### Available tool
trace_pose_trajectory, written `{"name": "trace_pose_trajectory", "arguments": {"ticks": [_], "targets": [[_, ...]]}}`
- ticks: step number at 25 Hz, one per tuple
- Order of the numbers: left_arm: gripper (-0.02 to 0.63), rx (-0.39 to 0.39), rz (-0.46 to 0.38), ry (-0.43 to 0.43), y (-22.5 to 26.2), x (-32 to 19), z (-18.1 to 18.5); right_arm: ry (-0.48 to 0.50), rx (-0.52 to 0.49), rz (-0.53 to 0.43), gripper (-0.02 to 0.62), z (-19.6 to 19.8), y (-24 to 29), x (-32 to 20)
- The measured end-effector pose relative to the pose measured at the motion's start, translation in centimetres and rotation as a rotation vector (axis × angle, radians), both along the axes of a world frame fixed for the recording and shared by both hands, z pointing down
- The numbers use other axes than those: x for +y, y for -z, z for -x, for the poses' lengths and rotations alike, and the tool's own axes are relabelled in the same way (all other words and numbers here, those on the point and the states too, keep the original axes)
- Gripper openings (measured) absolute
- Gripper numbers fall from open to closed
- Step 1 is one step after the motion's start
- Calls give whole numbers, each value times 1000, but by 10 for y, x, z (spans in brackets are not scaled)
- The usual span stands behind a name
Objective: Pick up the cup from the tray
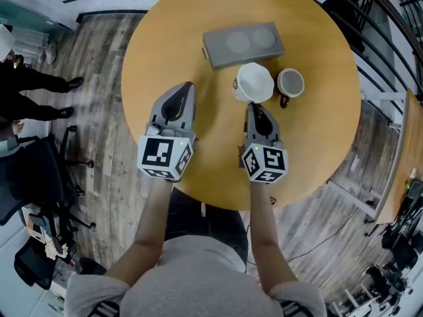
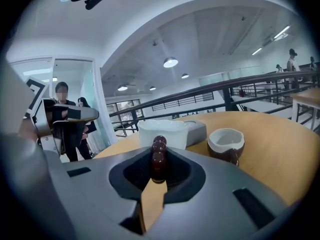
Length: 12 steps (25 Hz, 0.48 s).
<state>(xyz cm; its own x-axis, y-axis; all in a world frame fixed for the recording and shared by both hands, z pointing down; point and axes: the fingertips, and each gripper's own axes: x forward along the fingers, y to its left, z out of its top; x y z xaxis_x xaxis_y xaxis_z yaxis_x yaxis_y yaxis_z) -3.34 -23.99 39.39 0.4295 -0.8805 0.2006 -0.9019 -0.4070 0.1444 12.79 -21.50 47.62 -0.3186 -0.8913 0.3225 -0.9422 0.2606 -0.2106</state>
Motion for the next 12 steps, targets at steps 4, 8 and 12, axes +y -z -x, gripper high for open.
{"name": "trace_pose_trajectory", "arguments": {"ticks": [4,8,12], "targets": [[8,-3,-6,10,0,4,2,5,6,23,34,0,-13,0],[6,-4,0,15,-5,5,4,22,24,47,34,3,-29,-3],[6,-5,2,20,-5,6,7,27,42,78,34,5,-43,-4]]}}
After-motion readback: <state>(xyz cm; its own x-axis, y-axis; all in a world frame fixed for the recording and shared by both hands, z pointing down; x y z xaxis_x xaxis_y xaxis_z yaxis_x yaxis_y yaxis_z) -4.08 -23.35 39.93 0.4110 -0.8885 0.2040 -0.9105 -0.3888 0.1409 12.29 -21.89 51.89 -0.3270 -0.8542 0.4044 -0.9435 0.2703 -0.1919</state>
